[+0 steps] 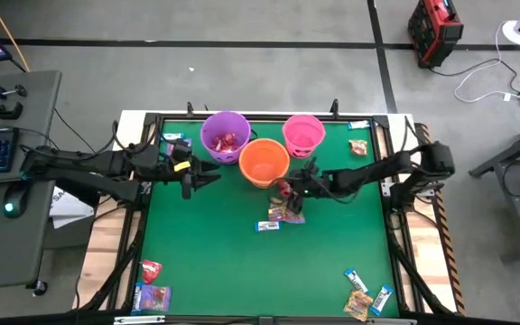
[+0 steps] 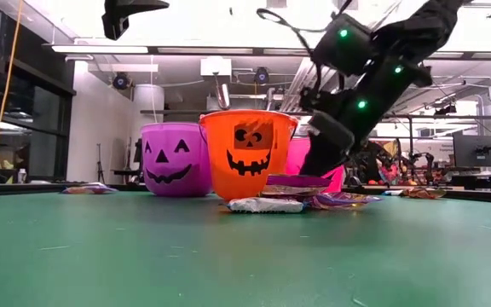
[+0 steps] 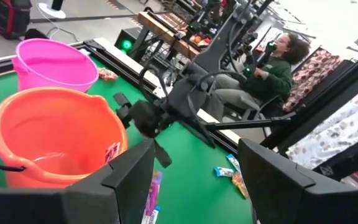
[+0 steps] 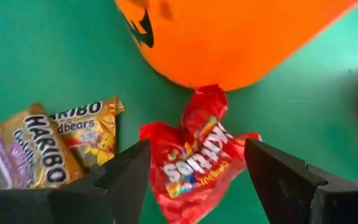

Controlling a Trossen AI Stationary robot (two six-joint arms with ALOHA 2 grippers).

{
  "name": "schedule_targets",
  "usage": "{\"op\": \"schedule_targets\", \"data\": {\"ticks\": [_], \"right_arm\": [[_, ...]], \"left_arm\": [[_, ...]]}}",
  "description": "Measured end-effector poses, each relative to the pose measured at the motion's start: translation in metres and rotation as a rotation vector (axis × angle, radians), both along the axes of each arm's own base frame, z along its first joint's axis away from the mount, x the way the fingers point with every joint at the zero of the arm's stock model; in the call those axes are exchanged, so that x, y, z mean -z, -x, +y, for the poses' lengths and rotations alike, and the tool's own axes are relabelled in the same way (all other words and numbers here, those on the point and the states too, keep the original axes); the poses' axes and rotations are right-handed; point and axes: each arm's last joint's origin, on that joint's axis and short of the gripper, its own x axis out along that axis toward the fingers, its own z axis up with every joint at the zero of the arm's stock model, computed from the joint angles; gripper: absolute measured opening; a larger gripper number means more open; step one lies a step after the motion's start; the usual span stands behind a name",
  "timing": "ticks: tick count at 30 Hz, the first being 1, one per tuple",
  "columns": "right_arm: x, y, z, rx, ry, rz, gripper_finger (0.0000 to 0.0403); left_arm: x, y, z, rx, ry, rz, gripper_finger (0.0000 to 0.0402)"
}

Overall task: Sort candy by brand, put in halloween buckets
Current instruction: Put the red candy into the purple bucket

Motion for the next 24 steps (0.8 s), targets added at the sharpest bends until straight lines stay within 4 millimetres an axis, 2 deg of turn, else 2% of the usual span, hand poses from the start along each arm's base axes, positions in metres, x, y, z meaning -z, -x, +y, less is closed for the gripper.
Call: {"op": "schedule_targets", "data": {"ticks": [3,6,9,12,14,19,21,24], "right_arm": [[0.010,-0.001,0.000,0.004,-0.003,0.037,0.0245],[0.014,-0.001,0.000,0.035,-0.027,0.051,0.0214],[0.014,0.002,0.002,0.048,-0.045,0.072,0.0146],[0.004,0.010,0.008,0.029,-0.090,0.094,0.0051],[-0.008,0.019,0.014,-0.002,-0.118,0.116,0.0015],[-0.056,0.052,0.025,-0.041,-0.097,0.112,0.0028],[-0.083,0.061,0.026,-0.039,-0.072,0.032,0.0017],[-0.129,0.066,0.023,-0.015,-0.012,-0.196,0.0005]], "left_arm": [[0.000,0.000,0.000,-0.003,-0.001,0.000,0.0223],[0.000,0.000,0.000,-0.004,-0.001,0.004,0.0223],[0.001,0.000,0.000,-0.008,-0.017,0.007,0.0223],[0.000,0.000,0.001,-0.023,-0.033,0.008,0.0223],[0.000,0.000,0.001,-0.030,-0.052,0.009,0.0223],[-0.001,0.001,0.002,-0.059,-0.131,0.015,0.0223],[-0.002,0.002,0.003,-0.086,-0.169,0.012,0.0223],[-0.005,0.002,0.005,-0.131,-0.240,-0.002,0.0223]]}}
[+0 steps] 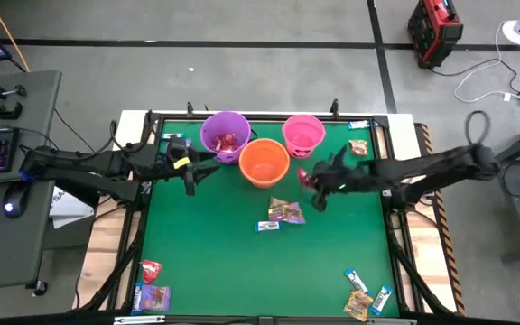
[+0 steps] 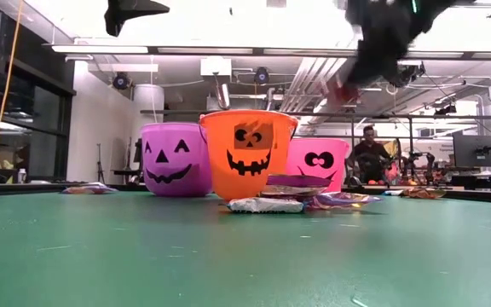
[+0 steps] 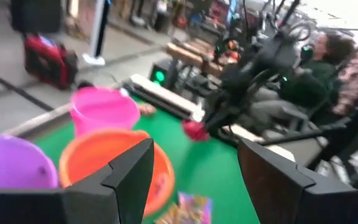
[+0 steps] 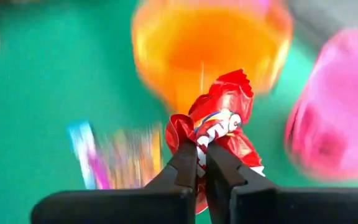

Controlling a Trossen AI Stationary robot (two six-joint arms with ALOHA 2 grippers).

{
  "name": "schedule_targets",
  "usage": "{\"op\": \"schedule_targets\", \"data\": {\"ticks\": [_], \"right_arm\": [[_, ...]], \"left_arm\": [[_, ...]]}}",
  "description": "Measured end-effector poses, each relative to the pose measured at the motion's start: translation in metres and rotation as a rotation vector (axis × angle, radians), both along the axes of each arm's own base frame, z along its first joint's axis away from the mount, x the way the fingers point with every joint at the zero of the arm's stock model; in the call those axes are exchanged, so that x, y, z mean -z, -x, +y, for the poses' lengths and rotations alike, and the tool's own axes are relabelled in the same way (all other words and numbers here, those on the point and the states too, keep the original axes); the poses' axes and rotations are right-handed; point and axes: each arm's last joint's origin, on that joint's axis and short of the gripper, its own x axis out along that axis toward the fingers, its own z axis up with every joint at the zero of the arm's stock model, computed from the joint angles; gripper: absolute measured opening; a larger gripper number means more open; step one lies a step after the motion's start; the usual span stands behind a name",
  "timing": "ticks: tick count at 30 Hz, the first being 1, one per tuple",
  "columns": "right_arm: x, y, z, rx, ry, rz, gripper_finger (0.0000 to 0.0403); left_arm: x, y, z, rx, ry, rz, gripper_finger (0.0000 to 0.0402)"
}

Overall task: Sort candy by brand, put in halloween buckets
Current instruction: Put the red candy into the purple bucket

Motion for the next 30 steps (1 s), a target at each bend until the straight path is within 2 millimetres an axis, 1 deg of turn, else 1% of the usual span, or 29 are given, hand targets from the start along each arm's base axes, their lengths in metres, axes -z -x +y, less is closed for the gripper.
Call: {"op": "schedule_targets", "data": {"ticks": [2,3,4,6,8,11,15,17,21,24,27,30], "right_arm": [[-0.026,-0.003,-0.004,0.039,0.073,-0.171,0.0008],[-0.036,-0.006,-0.007,0.055,0.116,-0.231,0.0010],[-0.044,-0.009,-0.010,0.069,0.156,-0.285,0.0010],[-0.052,-0.022,-0.018,0.088,0.211,-0.352,0.0006],[-0.049,-0.038,-0.026,0.096,0.236,-0.368,0.0003],[-0.034,-0.069,-0.037,0.080,0.219,-0.374,0.0005],[-0.012,-0.113,-0.049,0.078,0.202,-0.364,0.0007],[-0.006,-0.135,-0.055,0.091,0.201,-0.368,0.0007],[-0.009,-0.174,-0.073,0.113,0.203,-0.400,0.0007],[-0.012,-0.198,-0.090,0.104,0.193,-0.406,0.0013],[-0.015,-0.216,-0.106,0.097,0.167,-0.395,0.0033],[-0.018,-0.228,-0.120,0.101,0.142,-0.385,0.0069]], "left_arm": [[-0.005,0.000,0.001,-0.025,-0.058,-0.033,0.0223],[-0.008,0.000,0.001,-0.037,-0.089,-0.053,0.0223],[-0.011,0.000,0.002,-0.048,-0.122,-0.072,0.0223],[-0.016,0.000,0.002,-0.067,-0.174,-0.107,0.0223],[-0.021,0.000,0.002,-0.074,-0.214,-0.139,0.0223],[-0.025,0.001,0.002,-0.079,-0.243,-0.176,0.0223],[-0.026,0.001,0.002,-0.080,-0.247,-0.182,0.0223],[-0.026,0.001,0.002,-0.080,-0.249,-0.182,0.0223],[-0.026,0.001,0.003,-0.094,-0.246,-0.182,0.0223],[-0.027,0.001,0.003,-0.095,-0.247,-0.188,0.0223],[-0.027,0.001,0.003,-0.095,-0.248,-0.187,0.0223],[-0.027,0.001,0.003,-0.096,-0.256,-0.185,0.0223]]}}
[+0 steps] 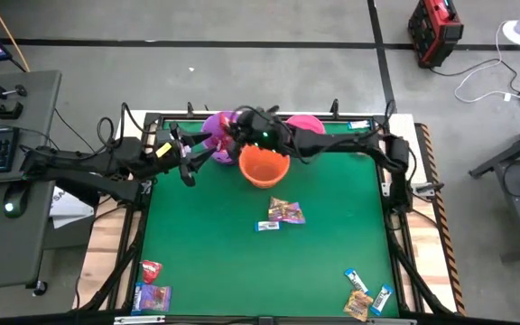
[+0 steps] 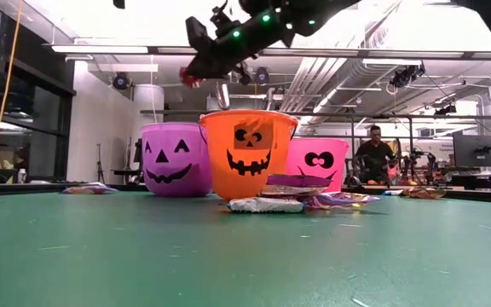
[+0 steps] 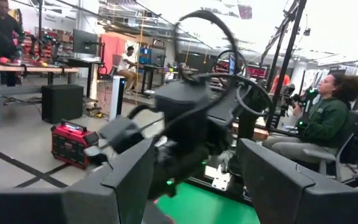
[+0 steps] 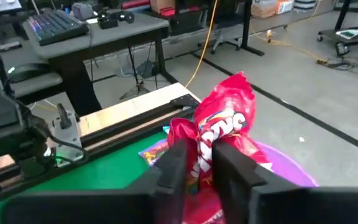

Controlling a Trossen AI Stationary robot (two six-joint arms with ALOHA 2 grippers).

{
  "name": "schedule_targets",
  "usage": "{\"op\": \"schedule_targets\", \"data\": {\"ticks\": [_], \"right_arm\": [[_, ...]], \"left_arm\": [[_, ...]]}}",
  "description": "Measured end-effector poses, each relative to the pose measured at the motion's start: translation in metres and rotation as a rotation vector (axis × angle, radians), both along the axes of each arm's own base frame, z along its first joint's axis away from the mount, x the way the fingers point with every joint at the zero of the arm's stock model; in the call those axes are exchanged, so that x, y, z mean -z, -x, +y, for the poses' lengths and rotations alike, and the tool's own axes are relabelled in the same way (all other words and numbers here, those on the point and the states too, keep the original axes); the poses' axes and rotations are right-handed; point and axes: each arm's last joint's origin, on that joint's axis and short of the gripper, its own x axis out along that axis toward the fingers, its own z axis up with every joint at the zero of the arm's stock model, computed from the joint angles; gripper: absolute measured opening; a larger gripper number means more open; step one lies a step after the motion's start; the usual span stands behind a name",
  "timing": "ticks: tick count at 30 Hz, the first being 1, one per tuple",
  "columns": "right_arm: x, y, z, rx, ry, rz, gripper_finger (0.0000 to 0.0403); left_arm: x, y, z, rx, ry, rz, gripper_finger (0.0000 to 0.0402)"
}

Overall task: Sort candy by brand, put in halloween buckets
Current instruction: Put the red candy into the purple bucket

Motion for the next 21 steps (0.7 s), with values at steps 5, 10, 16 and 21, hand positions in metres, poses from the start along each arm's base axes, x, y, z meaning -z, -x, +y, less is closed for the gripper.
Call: {"op": "schedule_targets", "data": {"ticks": [5,10,16,21], "right_arm": [[-0.003,-0.003,-0.018,0.032,-0.043,0.045,0.0155],[-0.013,0.001,-0.029,0.034,-0.066,0.093,0.0232],[-0.040,0.010,-0.028,-0.136,-0.030,0.288,0.0267],[-0.041,0.035,-0.018,-0.236,-0.047,0.576,0.0266]], "left_arm": [[-0.001,0.003,0.000,-0.004,-0.034,0.007,0.0223],[-0.005,0.008,0.001,-0.011,-0.073,0.000,0.0223],[0.000,0.011,0.001,-0.005,-0.049,0.049,0.0223],[0.019,0.008,0.000,0.041,0.096,0.184,0.0223]]}}
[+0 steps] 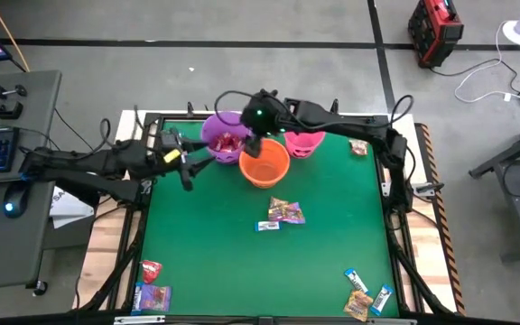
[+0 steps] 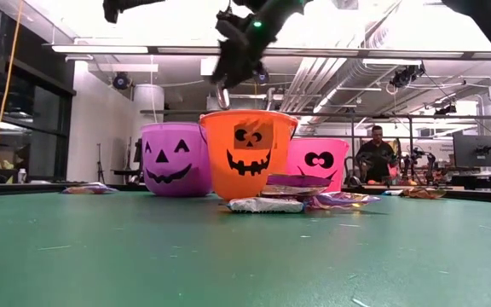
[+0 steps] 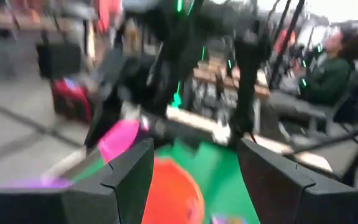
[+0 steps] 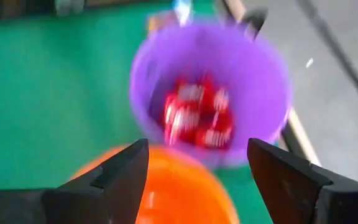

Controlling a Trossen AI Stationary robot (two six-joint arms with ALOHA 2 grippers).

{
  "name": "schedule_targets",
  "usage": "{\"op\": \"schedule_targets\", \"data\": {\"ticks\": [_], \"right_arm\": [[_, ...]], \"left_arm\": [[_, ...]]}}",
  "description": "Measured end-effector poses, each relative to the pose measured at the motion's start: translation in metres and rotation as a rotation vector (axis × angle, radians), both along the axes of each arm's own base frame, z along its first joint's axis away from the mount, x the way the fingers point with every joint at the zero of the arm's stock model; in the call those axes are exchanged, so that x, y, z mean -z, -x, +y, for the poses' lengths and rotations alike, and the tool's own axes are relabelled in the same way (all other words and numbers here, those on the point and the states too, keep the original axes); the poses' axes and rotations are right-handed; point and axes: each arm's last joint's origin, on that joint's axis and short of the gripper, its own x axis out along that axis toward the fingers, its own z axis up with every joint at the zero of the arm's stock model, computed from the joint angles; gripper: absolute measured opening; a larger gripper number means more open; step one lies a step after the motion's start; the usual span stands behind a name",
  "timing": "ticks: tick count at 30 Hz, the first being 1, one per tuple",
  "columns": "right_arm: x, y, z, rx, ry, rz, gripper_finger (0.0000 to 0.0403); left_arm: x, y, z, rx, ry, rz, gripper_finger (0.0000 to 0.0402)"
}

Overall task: Sort candy by brand, put in halloween buckets
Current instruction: Put the red candy into the purple bucket

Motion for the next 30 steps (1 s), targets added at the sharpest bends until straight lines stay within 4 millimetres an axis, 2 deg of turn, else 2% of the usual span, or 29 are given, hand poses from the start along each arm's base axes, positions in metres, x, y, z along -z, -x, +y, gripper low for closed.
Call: {"op": "schedule_targets", "data": {"ticks": [6,11,14,17,22,26,30], "right_arm": [[0.018,0.057,0.019,-0.039,-0.096,0.198,0.0266],[0.032,0.122,0.046,0.102,-0.192,0.100,0.0265],[0.047,0.155,0.067,0.197,-0.295,0.016,0.0265],[0.057,0.179,0.087,0.239,-0.387,-0.081,0.0265],[0.076,0.201,0.109,0.299,-0.449,-0.145,0.0265],[0.087,0.205,0.116,0.314,-0.470,-0.137,0.0265],[0.090,0.204,0.121,0.303,-0.477,-0.125,0.0265]], "left_arm": [[0.017,-0.004,-0.007,0.073,0.158,0.115,0.0223],[0.034,-0.018,-0.018,0.131,0.266,0.243,0.0220],[0.042,-0.035,-0.026,0.206,0.322,0.474,0.0212],[0.049,-0.049,-0.031,0.190,0.377,0.816,0.0203],[0.078,-0.055,-0.045,0.128,0.618,1.353,0.0198],[0.105,-0.052,-0.071,0.219,0.787,1.566,0.0198],[0.127,-0.041,-0.097,0.239,0.843,1.710,0.0198]]}}
